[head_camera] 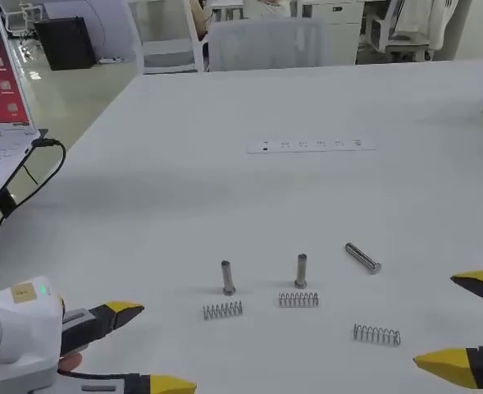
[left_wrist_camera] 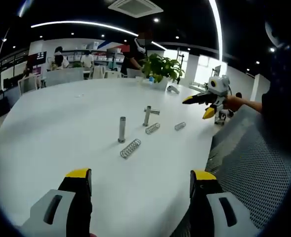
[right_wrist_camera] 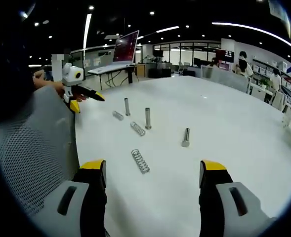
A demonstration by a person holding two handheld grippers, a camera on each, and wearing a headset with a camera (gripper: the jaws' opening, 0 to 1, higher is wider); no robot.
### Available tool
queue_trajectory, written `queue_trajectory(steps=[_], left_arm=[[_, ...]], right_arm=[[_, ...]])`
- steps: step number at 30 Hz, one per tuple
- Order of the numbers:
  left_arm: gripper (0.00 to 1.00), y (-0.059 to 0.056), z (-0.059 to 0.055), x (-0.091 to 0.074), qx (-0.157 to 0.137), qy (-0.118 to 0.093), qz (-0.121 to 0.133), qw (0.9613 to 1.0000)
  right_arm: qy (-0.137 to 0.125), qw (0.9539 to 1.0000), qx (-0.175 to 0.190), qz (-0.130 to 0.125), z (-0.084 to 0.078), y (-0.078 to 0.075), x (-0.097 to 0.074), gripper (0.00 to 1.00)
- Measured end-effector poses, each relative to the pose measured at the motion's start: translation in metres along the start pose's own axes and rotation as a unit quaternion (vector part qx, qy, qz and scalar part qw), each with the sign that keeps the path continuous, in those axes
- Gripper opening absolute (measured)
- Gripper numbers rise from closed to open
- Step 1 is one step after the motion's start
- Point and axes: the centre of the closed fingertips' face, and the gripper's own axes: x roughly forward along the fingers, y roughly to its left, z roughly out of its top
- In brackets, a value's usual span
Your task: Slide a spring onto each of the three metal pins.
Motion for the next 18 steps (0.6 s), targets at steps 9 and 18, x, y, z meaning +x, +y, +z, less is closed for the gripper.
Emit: queue_trajectory(steps=[9, 18], left_arm=[[0.78, 0.0013, 0.0001, 0.0005, -0.002, -0.001, 0.002, 1.0000], [0.78, 0.0033, 0.0022, 0.0000, -0.007, -0.008, 0.005, 0.9999]], right_arm=[[0.005, 1.0000, 0.000, 0.006, -0.0014, -0.0007, 0.0041, 0.77], [0.012, 0.9999, -0.003, 0.012, -0.0001, -0.0042, 0.0073, 0.76]])
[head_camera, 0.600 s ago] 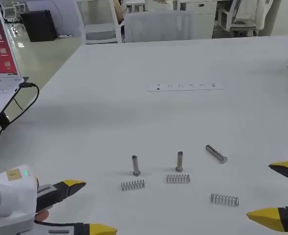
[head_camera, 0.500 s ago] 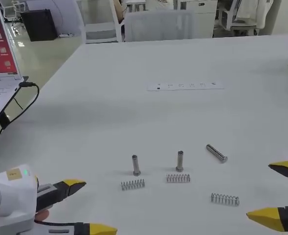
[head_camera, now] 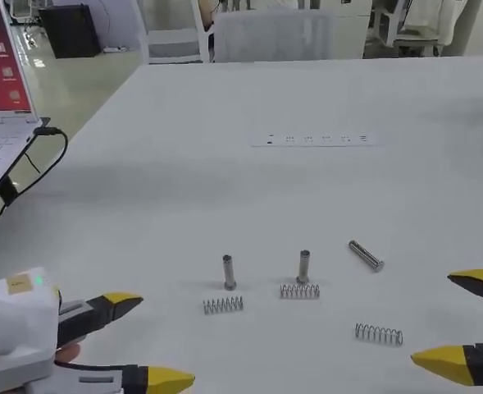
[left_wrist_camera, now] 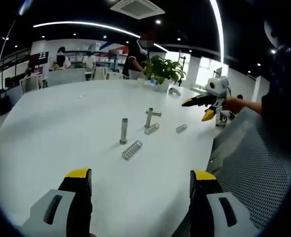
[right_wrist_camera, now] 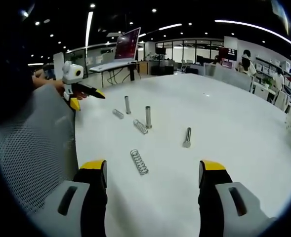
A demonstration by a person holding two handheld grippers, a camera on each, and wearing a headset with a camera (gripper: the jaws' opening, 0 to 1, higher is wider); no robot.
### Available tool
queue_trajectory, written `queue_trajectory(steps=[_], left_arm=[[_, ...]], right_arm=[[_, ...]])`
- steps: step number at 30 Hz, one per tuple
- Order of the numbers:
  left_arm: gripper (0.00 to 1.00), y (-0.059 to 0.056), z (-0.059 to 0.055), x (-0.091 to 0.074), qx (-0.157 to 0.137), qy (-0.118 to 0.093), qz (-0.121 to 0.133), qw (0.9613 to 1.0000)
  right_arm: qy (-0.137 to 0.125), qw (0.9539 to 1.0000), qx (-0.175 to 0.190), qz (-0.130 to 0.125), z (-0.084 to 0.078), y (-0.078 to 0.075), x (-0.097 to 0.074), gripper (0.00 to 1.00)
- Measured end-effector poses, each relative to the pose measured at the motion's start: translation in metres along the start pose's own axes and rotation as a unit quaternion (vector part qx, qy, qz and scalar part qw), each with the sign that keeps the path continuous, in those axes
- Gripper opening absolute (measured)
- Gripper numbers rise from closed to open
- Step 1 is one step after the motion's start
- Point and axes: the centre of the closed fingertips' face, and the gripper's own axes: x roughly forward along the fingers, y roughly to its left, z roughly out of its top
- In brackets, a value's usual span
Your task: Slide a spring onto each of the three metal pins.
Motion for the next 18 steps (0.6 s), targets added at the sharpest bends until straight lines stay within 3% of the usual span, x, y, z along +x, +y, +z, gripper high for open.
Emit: queue_trajectory(steps=[18], left_arm=[[0.77, 0.002, 0.001, -0.001, -0.001, -0.003, 0.005, 1.0000]], right_arm=[[0.005, 0.9999, -0.011, 0.003, 0.014, -0.011, 0.010, 0.74]])
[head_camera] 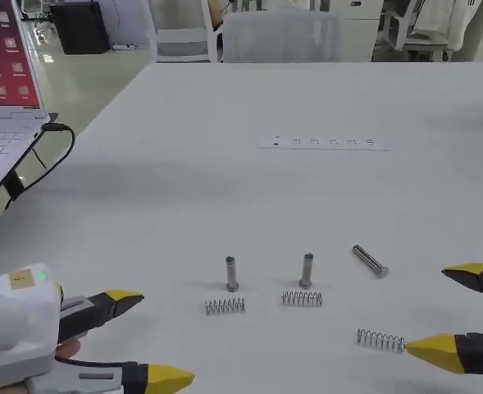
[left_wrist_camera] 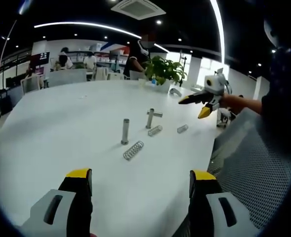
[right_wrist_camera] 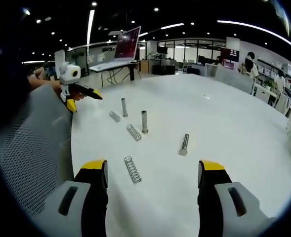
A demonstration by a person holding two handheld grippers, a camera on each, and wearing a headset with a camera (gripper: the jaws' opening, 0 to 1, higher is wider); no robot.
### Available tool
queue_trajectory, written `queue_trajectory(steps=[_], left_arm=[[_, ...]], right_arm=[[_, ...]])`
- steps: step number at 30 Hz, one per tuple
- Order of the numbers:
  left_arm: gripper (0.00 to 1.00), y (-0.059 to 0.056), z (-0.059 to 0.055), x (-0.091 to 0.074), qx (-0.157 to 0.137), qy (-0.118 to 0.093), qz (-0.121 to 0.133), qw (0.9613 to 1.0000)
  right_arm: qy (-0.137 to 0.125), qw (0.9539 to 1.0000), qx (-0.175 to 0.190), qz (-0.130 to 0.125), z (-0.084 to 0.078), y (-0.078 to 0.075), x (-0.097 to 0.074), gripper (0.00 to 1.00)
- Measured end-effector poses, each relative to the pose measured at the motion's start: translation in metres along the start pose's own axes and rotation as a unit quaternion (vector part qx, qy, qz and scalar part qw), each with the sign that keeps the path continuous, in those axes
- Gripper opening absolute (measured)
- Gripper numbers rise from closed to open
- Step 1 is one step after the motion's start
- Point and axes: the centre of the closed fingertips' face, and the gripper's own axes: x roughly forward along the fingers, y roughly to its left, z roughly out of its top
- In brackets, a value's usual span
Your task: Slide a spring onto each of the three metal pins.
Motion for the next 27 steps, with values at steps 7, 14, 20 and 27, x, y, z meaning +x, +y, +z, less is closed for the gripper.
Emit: queue_trajectory(steps=[7, 14, 20, 27], left_arm=[[0.77, 0.000, 0.002, 0.000, 0.000, -0.003, 0.001, 1.0000], [0.77, 0.000, 0.003, -0.001, 0.000, -0.007, 0.002, 1.0000], [0.77, -0.001, 0.004, -0.001, 0.000, -0.009, 0.001, 1.0000], [0.77, 0.000, 0.004, -0.002, 0.001, -0.011, 0.002, 0.9999]], right_arm=[[0.000, 0.9999, -0.012, -0.003, 0.012, -0.008, 0.007, 0.73], [0.005, 0.9997, -0.023, -0.008, 0.022, -0.016, 0.013, 0.71], [0.013, 0.9993, -0.034, -0.011, 0.029, -0.022, 0.019, 0.69], [0.019, 0.9983, -0.055, -0.011, 0.041, -0.031, 0.028, 0.65]])
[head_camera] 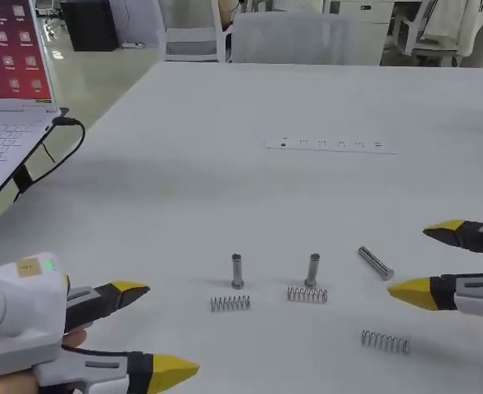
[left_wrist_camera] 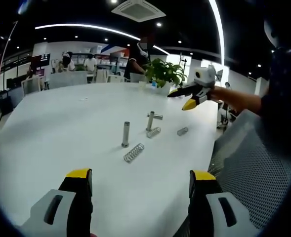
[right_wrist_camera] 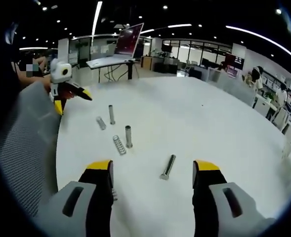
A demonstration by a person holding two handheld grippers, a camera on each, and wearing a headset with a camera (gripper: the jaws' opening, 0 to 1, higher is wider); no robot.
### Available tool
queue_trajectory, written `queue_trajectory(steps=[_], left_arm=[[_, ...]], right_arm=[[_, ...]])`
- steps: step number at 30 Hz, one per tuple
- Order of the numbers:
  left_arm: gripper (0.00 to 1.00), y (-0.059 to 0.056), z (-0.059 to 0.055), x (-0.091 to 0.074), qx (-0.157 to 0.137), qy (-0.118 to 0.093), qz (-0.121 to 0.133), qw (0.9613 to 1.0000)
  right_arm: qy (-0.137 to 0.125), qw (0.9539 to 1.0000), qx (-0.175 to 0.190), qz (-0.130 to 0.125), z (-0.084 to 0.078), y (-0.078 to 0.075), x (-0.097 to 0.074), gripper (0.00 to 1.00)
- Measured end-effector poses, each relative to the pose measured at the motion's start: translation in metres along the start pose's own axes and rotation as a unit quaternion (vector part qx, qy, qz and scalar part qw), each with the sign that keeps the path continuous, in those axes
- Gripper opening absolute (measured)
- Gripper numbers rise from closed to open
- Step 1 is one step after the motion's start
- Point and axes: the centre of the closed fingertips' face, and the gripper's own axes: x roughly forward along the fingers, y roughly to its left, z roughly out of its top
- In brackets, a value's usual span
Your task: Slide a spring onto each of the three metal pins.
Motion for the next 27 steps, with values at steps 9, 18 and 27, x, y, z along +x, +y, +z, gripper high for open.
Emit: queue_trajectory(steps=[9, 18, 27], left_arm=[[0.77, 0.000, 0.000, 0.000, -0.001, -0.001, 0.000, 1.0000], [0.77, 0.001, 0.002, -0.001, -0.002, -0.006, 0.002, 1.0000], [0.77, 0.001, 0.002, -0.001, -0.001, -0.007, 0.002, 1.0000]], right_arm=[[0.012, 0.9999, -0.010, 0.004, 0.007, -0.009, 0.013, 0.62], [0.025, 0.9996, -0.012, 0.009, 0.008, -0.015, 0.025, 0.60], [0.054, 0.9985, -0.010, 0.001, 0.002, -0.026, 0.036, 0.56]])
